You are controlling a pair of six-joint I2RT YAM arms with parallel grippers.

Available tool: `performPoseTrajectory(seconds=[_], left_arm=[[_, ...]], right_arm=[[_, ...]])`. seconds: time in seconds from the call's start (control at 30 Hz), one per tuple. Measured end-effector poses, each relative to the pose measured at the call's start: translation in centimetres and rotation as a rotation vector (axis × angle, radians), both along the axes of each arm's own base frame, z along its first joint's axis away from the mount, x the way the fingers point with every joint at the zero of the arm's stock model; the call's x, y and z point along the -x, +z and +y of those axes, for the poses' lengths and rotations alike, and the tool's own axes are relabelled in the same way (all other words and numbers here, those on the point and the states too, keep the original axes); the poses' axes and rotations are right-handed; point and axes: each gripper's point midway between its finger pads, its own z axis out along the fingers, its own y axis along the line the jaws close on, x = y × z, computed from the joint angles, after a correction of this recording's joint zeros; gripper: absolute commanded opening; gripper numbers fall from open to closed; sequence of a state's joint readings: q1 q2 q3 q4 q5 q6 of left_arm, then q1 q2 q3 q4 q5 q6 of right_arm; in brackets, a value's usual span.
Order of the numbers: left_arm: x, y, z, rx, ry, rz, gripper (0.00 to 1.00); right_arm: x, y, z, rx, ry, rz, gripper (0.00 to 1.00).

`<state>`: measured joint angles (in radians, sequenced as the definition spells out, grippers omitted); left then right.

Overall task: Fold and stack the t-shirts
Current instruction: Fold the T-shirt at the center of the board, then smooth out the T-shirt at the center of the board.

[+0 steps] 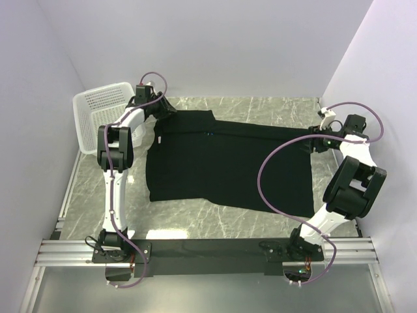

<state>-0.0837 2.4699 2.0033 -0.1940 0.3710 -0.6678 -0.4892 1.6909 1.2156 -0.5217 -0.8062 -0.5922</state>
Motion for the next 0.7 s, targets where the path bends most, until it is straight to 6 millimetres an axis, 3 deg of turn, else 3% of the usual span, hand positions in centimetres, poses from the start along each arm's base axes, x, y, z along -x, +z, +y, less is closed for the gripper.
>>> performPoseTrajectory(seconds=[0.13, 0.27, 0.47, 0.7], left_arm=[[-0.8, 1.2, -0.5, 0.028, -0.014, -0.031, 0.39], [-1.1, 1.5, -0.9, 0.05, -0.019, -0.037, 0.36], [-0.9, -0.5, -0.4, 0.026, 0.003, 0.013, 0.43], [-0.7, -1.2, 0.1, -0.013, 0.017, 0.032, 0.4]], right_arm=[[0.2, 0.1, 0.0, 0.002, -0.003, -0.004, 0.62], [0.4, 0.2, -0.2, 0.0, -0.008, -0.003, 0.62], [0.5, 0.3, -0.6, -0.012, -0.019, -0.008, 0.62], [0.5, 0.5, -0.5, -0.032, -0.025, -0.01, 0.62]])
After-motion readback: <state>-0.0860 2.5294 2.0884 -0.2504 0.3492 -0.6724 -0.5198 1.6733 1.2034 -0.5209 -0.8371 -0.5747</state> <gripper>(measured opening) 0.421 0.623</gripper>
